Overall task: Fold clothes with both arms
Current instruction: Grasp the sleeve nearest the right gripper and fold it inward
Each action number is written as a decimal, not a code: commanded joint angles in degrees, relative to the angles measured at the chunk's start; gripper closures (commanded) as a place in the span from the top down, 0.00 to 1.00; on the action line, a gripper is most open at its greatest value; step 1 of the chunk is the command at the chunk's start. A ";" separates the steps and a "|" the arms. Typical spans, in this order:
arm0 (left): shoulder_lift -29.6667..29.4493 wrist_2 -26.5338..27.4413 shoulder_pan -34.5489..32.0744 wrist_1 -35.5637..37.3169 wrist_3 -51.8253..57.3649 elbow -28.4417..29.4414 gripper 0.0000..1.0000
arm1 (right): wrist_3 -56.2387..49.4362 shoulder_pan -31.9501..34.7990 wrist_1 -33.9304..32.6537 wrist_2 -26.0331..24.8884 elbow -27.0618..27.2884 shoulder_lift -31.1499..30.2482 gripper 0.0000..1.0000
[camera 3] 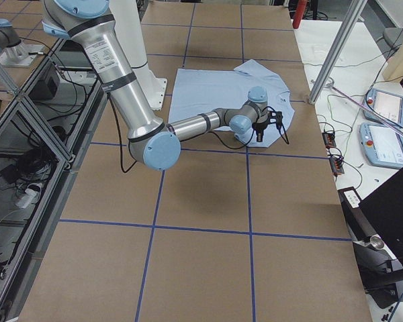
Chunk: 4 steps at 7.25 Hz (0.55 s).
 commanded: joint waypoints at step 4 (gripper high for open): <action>-0.04 -0.09 0.00 -0.02 -0.08 -0.38 1.00 | 18.57 -6.61 -4.40 -6.22 -8.81 17.29 0.00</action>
